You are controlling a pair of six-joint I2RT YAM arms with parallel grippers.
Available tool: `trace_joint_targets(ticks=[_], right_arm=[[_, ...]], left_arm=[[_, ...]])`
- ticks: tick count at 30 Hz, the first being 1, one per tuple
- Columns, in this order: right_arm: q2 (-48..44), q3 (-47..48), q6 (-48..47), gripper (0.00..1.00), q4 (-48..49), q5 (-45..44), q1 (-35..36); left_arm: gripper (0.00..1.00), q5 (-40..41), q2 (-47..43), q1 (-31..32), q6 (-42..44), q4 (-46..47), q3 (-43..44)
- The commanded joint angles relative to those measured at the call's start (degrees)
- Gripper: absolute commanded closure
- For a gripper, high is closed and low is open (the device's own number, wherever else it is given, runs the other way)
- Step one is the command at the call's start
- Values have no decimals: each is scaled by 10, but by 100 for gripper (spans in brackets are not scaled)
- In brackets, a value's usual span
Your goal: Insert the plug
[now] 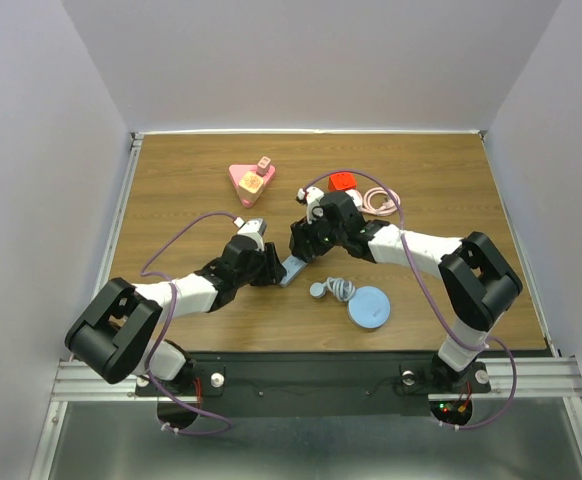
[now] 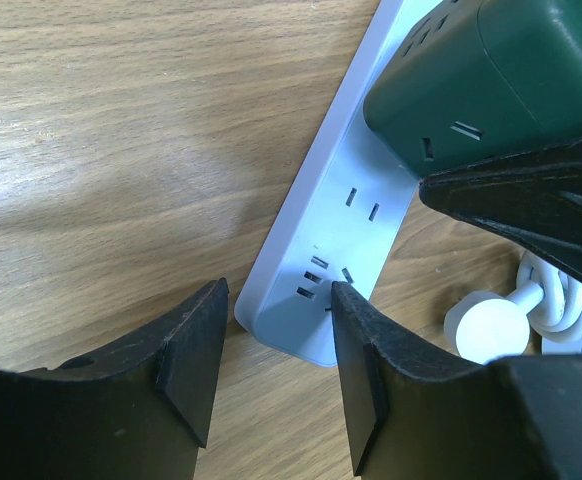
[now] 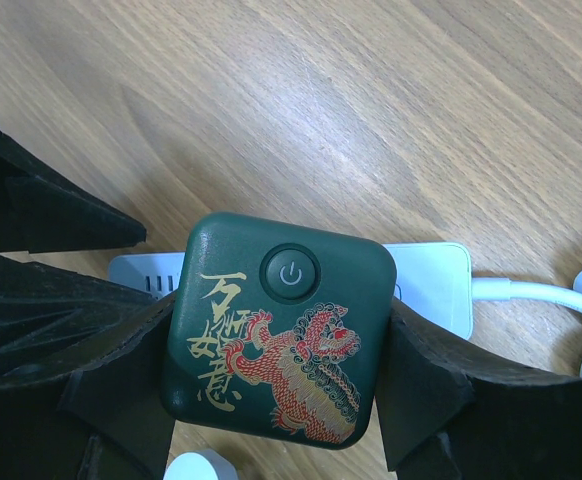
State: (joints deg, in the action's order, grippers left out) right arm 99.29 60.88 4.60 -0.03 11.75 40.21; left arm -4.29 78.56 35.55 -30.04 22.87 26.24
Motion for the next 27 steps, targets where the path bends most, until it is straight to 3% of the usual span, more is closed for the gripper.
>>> trace_joint_targets(ticks=[1,27], right_arm=[[-18,7,1,100,14,-7,4],[-44,15,14,100,21,3,3]], left_arm=[[45,5,-5,-2,14,-23,-14],[45,3,0,-2,14,-25,-11]])
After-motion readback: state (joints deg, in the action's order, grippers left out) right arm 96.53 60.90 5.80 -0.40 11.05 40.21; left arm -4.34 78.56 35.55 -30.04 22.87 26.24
